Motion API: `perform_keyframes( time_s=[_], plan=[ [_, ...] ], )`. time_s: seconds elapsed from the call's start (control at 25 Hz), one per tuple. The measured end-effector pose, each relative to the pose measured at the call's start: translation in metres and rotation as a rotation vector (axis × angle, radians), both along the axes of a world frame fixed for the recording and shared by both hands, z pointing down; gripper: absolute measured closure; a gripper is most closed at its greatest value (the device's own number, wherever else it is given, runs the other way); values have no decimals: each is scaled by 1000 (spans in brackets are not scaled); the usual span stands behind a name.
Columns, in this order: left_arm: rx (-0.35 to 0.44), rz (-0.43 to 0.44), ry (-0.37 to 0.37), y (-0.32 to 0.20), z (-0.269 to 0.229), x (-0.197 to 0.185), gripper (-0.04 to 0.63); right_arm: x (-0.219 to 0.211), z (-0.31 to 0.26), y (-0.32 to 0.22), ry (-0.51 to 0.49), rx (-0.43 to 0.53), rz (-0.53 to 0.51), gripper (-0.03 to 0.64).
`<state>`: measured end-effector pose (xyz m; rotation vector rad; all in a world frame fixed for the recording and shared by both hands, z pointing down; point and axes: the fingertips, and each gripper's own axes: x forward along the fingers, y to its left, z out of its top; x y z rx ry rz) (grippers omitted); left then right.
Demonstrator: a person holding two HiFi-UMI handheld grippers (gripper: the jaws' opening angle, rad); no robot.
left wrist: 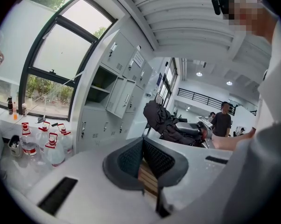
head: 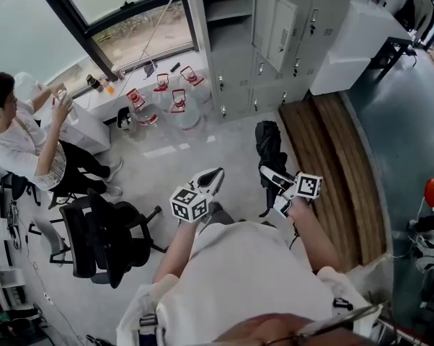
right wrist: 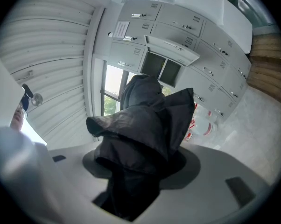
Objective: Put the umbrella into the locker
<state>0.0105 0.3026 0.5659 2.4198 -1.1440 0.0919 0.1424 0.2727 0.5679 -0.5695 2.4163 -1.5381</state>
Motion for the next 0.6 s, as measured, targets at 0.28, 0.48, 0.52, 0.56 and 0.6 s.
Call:
perform_keyframes(
  time_s=[0.28, 0.48, 0.52, 0.56, 0.6],
  plan=[
    [-11, -4, 4, -26, 8, -8, 592, -9, 4, -26, -7, 10, -10, 368],
    [-3, 7, 2, -52, 15, -17, 592, -18, 13, -48, -8, 4, -2, 368],
    [-3, 10, 2, -61, 14, -20, 592, -21, 12, -56, -4, 5, -5, 368],
    [-5, 13, 4, -74, 13, -24, 592, -25, 11, -66, 0, 4, -6, 368],
    [-8, 16, 9, -87, 11, -29, 592, -31, 9, -78, 4, 0, -6, 368]
  ],
)
